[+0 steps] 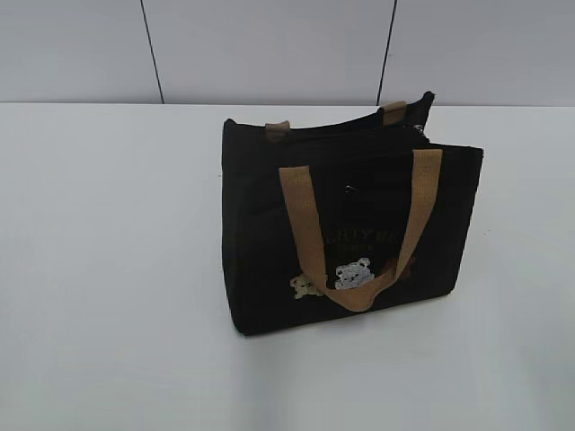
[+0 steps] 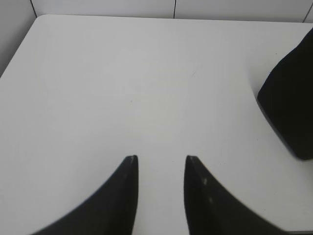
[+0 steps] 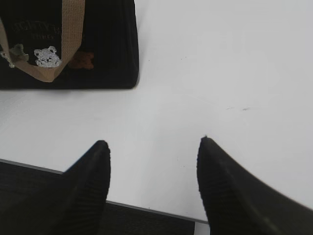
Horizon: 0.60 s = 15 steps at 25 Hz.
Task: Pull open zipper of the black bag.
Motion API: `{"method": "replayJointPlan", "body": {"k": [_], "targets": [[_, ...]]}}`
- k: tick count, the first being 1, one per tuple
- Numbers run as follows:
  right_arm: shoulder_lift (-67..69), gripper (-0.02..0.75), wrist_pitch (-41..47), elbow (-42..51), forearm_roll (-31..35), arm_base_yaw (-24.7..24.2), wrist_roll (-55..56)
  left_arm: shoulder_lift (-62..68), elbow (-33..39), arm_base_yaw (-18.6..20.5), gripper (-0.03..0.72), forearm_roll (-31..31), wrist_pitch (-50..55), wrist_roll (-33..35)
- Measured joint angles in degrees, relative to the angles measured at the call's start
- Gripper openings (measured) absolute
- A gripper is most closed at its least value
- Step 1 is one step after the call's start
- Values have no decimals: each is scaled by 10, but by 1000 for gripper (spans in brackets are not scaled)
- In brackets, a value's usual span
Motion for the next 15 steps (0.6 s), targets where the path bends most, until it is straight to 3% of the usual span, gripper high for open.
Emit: {"method": "replayJointPlan", "body": {"k": [15], "targets": [[0, 430, 0, 0, 0, 0, 1, 0, 0, 0, 240, 0, 0, 0]]}}
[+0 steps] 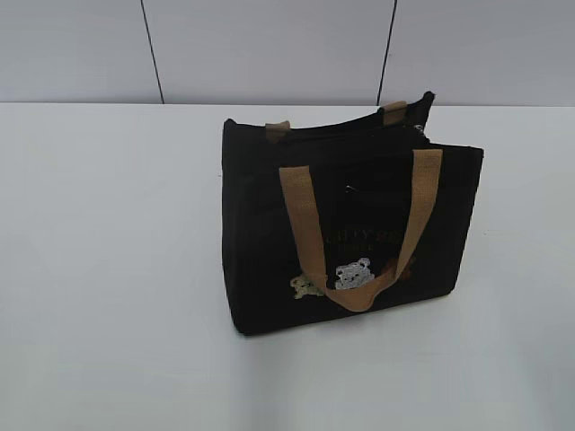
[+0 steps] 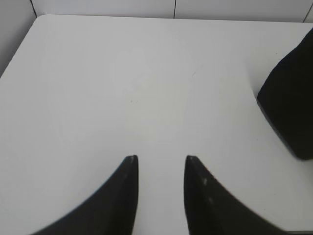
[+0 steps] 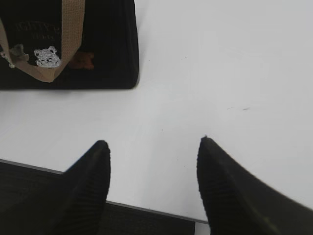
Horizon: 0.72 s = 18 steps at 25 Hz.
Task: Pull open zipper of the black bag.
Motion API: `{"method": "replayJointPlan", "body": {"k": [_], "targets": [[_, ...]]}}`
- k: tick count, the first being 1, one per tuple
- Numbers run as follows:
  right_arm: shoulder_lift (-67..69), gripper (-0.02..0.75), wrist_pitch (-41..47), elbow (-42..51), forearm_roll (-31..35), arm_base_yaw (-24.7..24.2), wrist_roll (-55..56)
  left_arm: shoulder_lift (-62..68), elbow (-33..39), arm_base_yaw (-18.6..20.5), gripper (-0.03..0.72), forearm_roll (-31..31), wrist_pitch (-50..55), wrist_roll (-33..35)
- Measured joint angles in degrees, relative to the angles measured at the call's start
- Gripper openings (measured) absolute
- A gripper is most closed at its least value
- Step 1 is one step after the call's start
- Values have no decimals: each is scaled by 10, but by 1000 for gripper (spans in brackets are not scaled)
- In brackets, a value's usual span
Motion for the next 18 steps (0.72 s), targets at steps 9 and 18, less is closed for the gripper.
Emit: {"method": "replayJointPlan", "body": {"k": [9, 18], "targets": [[0, 430, 0, 0, 0, 0, 0, 0, 0, 0, 240, 0, 0, 0], [0, 430, -1, 0, -1, 0, 10, 0, 0, 0, 240, 0, 0, 0]]}}
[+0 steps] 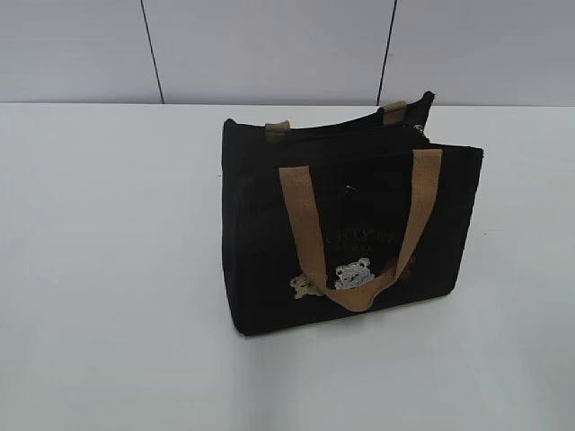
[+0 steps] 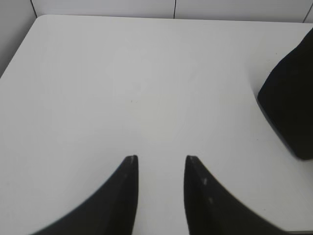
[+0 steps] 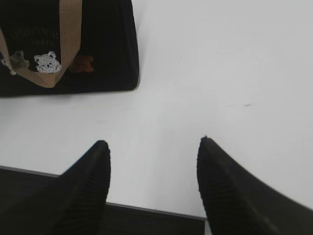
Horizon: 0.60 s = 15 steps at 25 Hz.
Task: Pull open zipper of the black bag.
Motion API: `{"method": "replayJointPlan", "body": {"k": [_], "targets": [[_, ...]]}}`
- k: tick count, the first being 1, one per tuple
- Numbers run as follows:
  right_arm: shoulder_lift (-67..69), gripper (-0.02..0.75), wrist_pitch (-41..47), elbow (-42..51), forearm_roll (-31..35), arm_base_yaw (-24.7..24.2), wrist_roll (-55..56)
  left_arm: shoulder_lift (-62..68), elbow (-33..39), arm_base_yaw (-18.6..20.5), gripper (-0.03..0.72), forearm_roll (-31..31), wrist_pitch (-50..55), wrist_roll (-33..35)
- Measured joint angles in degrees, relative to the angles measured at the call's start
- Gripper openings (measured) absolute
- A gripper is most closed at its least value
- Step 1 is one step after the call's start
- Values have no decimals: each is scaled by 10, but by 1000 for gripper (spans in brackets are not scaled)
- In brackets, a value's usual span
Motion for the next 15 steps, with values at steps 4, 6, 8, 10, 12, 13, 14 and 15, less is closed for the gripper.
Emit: {"method": "replayJointPlan", "body": {"k": [4, 6, 8, 10, 12, 13, 14, 15], "targets": [[0, 430, -2, 0, -15, 0, 52, 0, 0, 0, 240, 0, 0, 0], [0, 430, -3, 0, -37, 0, 87, 0, 0, 0, 240, 0, 0, 0], [0, 430, -3, 0, -58, 0, 119, 0, 0, 0, 240, 0, 0, 0], [0, 430, -3, 0, -66, 0, 132, 0, 0, 0, 240, 0, 0, 0], [0, 430, -3, 0, -68, 0, 136, 0, 0, 0, 240, 0, 0, 0], [0, 430, -3, 0, -68, 0, 137, 0, 0, 0, 240, 0, 0, 0], [0, 430, -3, 0, -68, 0, 137, 0, 0, 0, 240, 0, 0, 0], [0, 430, -3, 0, -68, 0, 137, 0, 0, 0, 240, 0, 0, 0]]}}
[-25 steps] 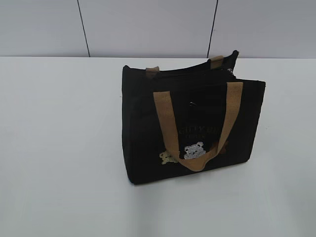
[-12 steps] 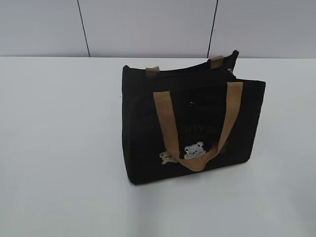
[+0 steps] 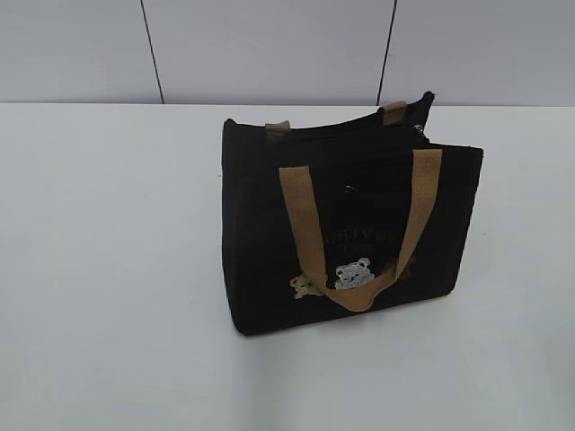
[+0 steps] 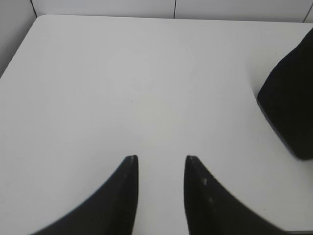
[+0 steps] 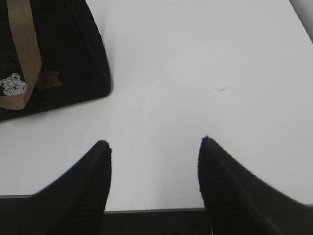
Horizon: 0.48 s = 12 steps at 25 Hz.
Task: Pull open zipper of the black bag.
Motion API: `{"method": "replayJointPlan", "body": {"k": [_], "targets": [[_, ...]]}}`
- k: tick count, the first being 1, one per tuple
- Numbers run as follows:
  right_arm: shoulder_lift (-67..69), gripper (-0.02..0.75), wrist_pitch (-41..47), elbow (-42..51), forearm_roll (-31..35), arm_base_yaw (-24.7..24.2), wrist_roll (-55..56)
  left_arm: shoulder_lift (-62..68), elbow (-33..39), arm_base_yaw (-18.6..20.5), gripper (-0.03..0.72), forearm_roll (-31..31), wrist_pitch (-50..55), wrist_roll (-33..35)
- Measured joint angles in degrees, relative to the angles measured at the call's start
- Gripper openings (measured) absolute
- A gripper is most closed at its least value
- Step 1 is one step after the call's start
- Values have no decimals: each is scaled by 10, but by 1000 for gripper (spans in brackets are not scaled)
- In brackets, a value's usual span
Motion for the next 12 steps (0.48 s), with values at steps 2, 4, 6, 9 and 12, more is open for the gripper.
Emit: {"method": "replayJointPlan", "body": {"k": [2, 4, 6, 9, 12], "targets": [[0, 430, 0, 0, 0, 0, 0, 0, 0, 0, 240, 0, 0, 0], [0, 430, 0, 0, 0, 0, 0, 0, 0, 0, 240, 0, 0, 0], [0, 430, 0, 0, 0, 0, 0, 0, 0, 0, 240, 0, 0, 0], [0, 430, 0, 0, 0, 0, 0, 0, 0, 0, 239, 0, 0, 0], [0, 430, 0, 0, 0, 0, 0, 0, 0, 0, 239, 0, 0, 0]]}}
